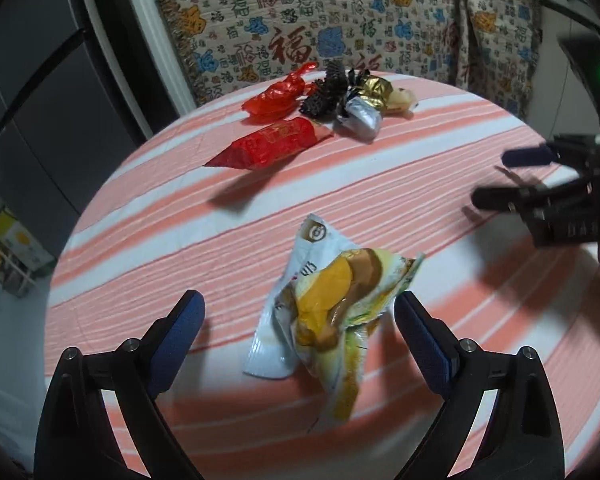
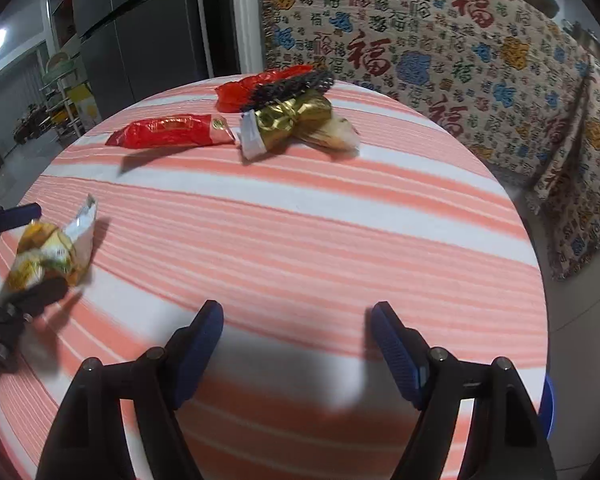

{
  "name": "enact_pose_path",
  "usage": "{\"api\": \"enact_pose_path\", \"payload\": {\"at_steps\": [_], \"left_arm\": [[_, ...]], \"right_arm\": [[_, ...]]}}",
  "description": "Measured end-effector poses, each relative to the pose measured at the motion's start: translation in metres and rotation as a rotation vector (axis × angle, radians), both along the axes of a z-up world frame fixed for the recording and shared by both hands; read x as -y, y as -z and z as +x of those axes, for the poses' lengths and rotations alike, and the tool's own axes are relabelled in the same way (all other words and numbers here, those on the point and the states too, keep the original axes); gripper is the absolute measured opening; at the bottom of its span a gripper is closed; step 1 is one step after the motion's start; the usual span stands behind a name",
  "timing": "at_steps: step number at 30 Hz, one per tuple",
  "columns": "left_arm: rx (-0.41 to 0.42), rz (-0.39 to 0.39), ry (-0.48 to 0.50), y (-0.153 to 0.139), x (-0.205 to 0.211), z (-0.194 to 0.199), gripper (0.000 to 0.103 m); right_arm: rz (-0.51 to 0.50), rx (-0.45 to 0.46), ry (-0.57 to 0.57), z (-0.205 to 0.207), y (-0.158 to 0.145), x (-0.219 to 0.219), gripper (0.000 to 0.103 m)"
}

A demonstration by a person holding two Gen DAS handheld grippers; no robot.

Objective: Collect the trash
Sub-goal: 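Grasp the yellow bread packet with the left tool while the right tool grasps the gold foil bag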

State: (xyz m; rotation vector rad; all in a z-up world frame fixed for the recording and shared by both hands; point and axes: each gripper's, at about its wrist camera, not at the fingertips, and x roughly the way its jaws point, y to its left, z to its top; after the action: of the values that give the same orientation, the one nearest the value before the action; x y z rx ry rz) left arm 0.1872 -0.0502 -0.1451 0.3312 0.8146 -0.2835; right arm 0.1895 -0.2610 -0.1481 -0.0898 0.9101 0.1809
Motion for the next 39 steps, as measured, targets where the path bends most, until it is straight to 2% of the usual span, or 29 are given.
{"api": "enact_pose_path", "payload": {"at_steps": [5, 9, 11, 12, 14, 17, 20, 22, 23, 24, 25, 26, 28, 30, 32, 35, 39], "left_arm": [[-0.061, -0.105, -0.027, 0.008, -0.014, 0.011, 0.096], [-0.100, -0.171, -0.076, 0.011, -0.027, 0.019, 0.096], [-0.111, -0.198, -0.090, 0.012, -0.031, 0.023, 0.096], [-0.111, -0.198, -0.091, 0.012, -0.031, 0.023, 0.096], [-0.112, -0.191, -0.088, 0.013, -0.030, 0.023, 0.096], [-0.110, -0.153, -0.080, 0.015, -0.024, 0.023, 0.096], [-0.108, -0.137, -0.080, 0.015, -0.021, 0.021, 0.096], [-0.108, -0.136, -0.092, 0.016, -0.022, 0.021, 0.096], [-0.110, -0.138, -0.101, 0.016, -0.024, 0.021, 0.096], [-0.109, -0.139, -0.110, 0.016, -0.025, 0.021, 0.096], [-0.108, -0.138, -0.121, 0.015, -0.027, 0.021, 0.096], [-0.108, -0.136, -0.130, 0.016, -0.029, 0.020, 0.097], [-0.109, -0.135, -0.152, 0.016, -0.033, 0.020, 0.098], [-0.111, -0.139, -0.166, 0.017, -0.038, 0.021, 0.099], [-0.113, -0.143, -0.168, 0.017, -0.039, 0.021, 0.099], [-0.115, -0.140, -0.144, 0.017, -0.036, 0.020, 0.100], [-0.111, -0.125, -0.093, 0.017, -0.025, 0.016, 0.100]], "right_arm": [[0.101, 0.010, 0.003, 0.058, -0.016, -0.024, 0.079], [0.178, -0.009, 0.062, 0.105, -0.011, -0.036, 0.076], [0.209, -0.017, 0.120, 0.119, -0.004, -0.032, 0.036], [0.231, -0.034, 0.134, 0.123, 0.000, -0.029, 0.028], [0.278, -0.042, 0.141, 0.116, -0.001, -0.018, 0.028], [0.237, -0.049, 0.045, 0.092, -0.013, -0.012, 0.028], [0.267, -0.174, -0.147, 0.057, -0.024, 0.000, 0.028], [0.200, -0.212, -0.199, 0.035, -0.026, 0.007, 0.030], [0.138, -0.204, -0.183, 0.024, -0.027, 0.015, 0.032], [0.099, -0.186, -0.149, 0.018, -0.028, 0.022, 0.040], [0.071, -0.156, -0.090, 0.013, -0.030, 0.033, 0.055], [0.067, -0.126, -0.034, 0.008, -0.031, 0.042, 0.060], [0.115, -0.069, 0.060, -0.002, -0.030, 0.061, 0.061], [0.178, -0.049, 0.101, -0.015, -0.024, 0.070, 0.061], [0.196, -0.040, 0.113, -0.025, -0.016, 0.068, 0.061], [0.184, -0.029, 0.106, -0.024, -0.016, 0.060, 0.067], [0.223, 0.004, 0.142, -0.003, -0.020, 0.055, 0.070]]}}
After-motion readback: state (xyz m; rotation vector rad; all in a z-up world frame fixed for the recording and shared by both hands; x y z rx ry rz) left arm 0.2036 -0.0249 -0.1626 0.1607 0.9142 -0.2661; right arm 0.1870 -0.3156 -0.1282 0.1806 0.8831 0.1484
